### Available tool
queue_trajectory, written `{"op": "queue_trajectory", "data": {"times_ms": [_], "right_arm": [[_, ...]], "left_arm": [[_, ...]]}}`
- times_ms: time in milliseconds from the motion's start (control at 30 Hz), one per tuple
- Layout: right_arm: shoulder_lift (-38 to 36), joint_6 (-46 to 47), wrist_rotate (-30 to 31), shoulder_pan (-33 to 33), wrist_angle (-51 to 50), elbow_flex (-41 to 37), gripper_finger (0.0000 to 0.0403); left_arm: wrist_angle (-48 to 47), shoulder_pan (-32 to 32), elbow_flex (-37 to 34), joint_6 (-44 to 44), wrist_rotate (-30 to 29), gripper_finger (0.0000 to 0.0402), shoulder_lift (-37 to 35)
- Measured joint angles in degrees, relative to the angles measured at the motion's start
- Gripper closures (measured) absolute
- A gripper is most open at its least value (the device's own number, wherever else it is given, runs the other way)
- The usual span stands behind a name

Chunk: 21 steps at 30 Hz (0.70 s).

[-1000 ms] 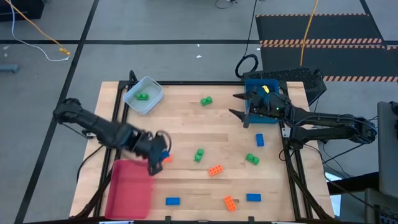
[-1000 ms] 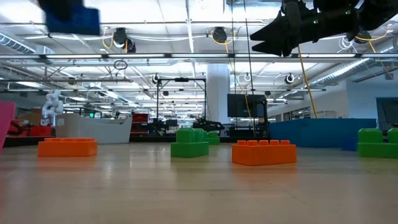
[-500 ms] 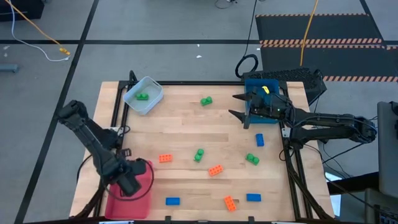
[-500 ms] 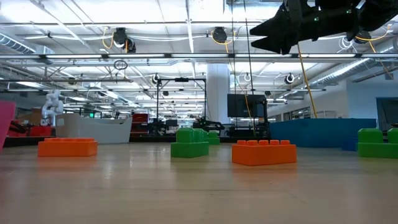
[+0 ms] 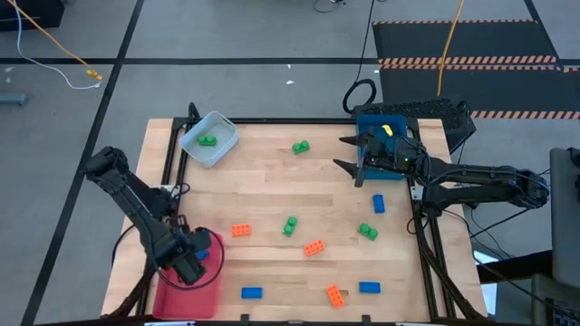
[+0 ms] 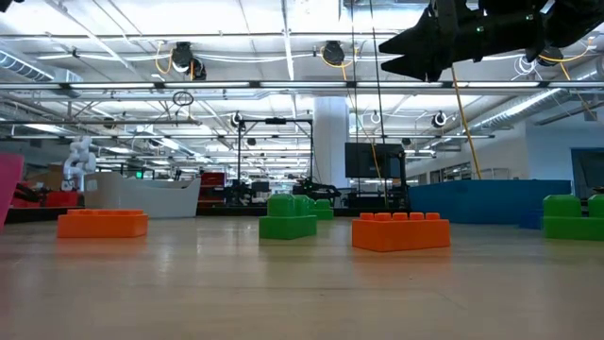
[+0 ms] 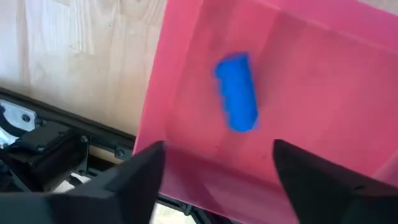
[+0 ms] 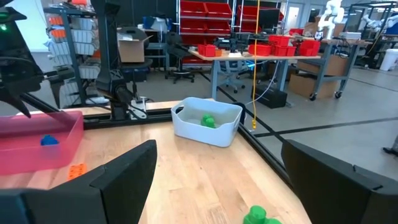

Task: Sort & place blocks by color
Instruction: Put the orange game piece into the blue bin

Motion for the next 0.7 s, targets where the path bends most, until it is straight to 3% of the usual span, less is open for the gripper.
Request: {"op": "queue_trajectory", "data": {"times_ms": [100, 233, 467, 700], "right_arm": [[0.0, -0.2, 0.0, 0.0, 0.0, 0.0, 0.0065], [0.0, -0.6, 0.0, 0.0, 0.0, 0.0, 0.0065], [0.0, -0.7, 0.0, 0.0, 1.6, 0.0, 0.0065], [0.0, -1.1, 0.0, 0.0, -1.1, 0.0, 0.0065]], "left_arm": [[-0.7, 1.5, 0.0, 0.1, 0.1, 0.0055, 0.0], [-2.4, 5.8, 0.0, 4.1, 0.1, 0.0046, 0.0], [-2.0, 18.2, 1.7, 19.2, -2.3, 0.0093, -0.1], [8.6, 30.3, 1.9, 33.5, -3.8, 0.0136, -0.1]]}}
